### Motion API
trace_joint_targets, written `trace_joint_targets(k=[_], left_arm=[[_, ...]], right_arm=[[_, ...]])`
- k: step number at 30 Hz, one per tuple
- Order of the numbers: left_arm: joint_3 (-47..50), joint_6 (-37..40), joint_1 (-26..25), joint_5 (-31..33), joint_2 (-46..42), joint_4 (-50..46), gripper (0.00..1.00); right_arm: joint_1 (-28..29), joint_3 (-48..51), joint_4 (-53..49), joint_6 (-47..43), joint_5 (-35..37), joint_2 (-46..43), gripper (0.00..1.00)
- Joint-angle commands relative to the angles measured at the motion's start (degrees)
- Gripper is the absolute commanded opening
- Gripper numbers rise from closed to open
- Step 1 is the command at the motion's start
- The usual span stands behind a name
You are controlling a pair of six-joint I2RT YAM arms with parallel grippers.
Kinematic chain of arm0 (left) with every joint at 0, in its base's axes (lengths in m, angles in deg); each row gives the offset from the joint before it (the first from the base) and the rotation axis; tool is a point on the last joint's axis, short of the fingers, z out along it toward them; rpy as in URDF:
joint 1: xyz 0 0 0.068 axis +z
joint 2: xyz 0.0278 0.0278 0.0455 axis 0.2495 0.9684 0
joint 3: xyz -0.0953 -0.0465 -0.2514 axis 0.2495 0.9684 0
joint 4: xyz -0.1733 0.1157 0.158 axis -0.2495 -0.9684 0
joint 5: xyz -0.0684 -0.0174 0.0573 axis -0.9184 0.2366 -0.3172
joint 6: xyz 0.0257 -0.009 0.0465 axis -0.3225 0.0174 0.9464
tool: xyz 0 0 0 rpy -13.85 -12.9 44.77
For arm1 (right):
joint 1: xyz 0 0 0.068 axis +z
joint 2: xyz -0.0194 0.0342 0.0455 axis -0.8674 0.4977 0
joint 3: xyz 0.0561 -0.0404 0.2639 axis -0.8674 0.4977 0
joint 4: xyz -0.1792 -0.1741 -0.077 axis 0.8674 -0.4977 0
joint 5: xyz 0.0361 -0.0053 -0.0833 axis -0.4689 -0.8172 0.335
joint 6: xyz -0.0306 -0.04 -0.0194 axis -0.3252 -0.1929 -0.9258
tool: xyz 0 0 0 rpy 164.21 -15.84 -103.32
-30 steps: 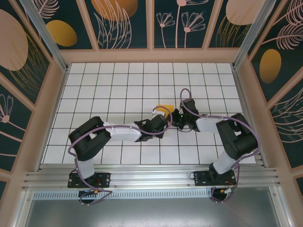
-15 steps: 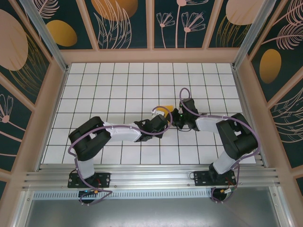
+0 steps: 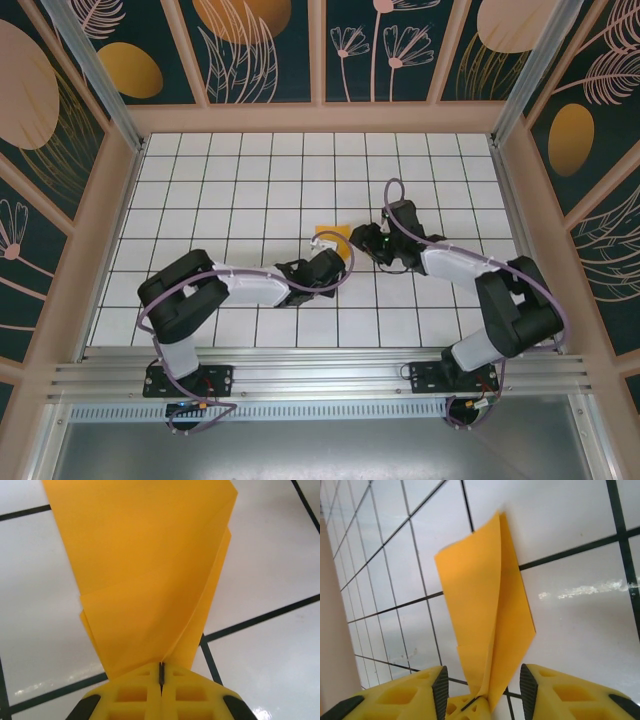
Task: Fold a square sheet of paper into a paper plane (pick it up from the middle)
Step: Fourth fold the wing at the center of the table.
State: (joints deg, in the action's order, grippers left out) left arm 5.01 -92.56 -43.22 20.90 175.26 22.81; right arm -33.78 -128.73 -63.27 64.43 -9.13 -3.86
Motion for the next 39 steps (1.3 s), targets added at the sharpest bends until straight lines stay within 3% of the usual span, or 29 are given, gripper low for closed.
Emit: trace_joint_targets(k=[1,7,15,20,24,39], left_arm=[[3.10,-1.83,1.36,-4.20,-2.91,5.91,0.06],[9.98,-5.19,4.48,-11.97,-6.77,16.07,0.06],[18.12,-9.15,7.83,-19.79,-9.99,27.79,0.07],[20.23,-10.23,8.41,-20.90,-10.06,30.06,0.06],[20.97,-10.26,8.44,-20.38,-10.00,30.52,0.06],[20.82,-4.65,8.36,-19.32,-9.48,29.51,0.04]], right_arm=[[-1.35,-1.08,-4.52,-4.79,1.88,-4.04,0.47],[-2.81,0.12,-5.28,-8.05,-1.07,-6.72,0.48],[-1.87,0.35,-1.06,-9.89,-7.78,-3.77,0.46],[0.66,-2.63,-0.94,-11.55,-10.09,2.14,0.24],[2.57,-6.01,-1.72,-11.29,-9.08,7.54,0.13],[3.86,-9.25,0.10,-10.22,-7.09,16.85,0.08]])
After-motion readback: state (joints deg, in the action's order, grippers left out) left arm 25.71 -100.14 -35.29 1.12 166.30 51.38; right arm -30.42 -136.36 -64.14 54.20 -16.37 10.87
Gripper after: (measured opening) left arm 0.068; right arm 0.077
